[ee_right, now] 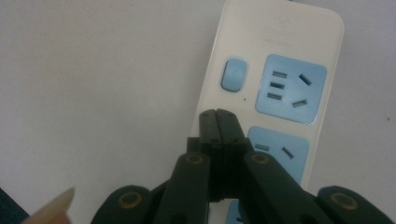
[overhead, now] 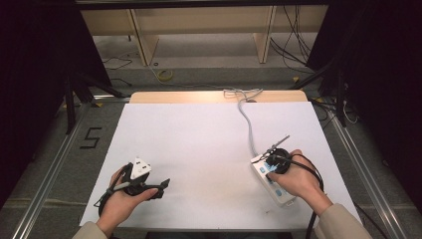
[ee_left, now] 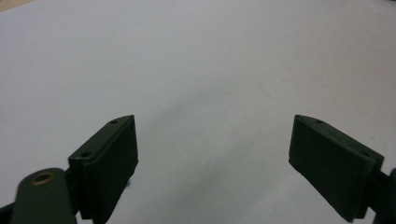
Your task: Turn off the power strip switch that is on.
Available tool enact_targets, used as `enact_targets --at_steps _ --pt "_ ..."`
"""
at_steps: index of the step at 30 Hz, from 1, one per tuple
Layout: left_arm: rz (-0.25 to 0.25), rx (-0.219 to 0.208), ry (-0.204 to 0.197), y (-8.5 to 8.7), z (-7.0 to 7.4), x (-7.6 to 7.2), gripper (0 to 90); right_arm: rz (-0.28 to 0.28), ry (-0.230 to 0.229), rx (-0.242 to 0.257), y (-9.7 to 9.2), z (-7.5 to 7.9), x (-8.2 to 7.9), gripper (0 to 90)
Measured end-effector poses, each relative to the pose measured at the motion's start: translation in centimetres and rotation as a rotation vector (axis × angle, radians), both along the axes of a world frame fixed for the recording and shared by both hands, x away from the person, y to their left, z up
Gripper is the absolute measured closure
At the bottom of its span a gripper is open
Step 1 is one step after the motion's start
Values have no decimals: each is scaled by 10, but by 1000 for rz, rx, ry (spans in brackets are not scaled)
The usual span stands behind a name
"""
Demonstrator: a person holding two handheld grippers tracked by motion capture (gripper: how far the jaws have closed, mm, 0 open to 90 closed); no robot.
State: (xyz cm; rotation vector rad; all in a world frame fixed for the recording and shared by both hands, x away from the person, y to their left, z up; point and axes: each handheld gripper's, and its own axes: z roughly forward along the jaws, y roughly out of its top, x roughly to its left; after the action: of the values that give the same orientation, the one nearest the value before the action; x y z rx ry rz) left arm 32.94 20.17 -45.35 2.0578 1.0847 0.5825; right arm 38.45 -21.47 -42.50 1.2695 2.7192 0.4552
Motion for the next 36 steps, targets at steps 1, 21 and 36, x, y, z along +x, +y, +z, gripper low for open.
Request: enact_targets --at_steps 1,21,36 --pt "0 -1 -1 0 0 0 152 2 -8 4 0 0 0 900" --pt "1 2 2 1 0 0 152 11 -115 103 -10 6 -5 900" --pt "3 1 1 2 0 -1 152 11 -259 220 -30 10 -11 867"
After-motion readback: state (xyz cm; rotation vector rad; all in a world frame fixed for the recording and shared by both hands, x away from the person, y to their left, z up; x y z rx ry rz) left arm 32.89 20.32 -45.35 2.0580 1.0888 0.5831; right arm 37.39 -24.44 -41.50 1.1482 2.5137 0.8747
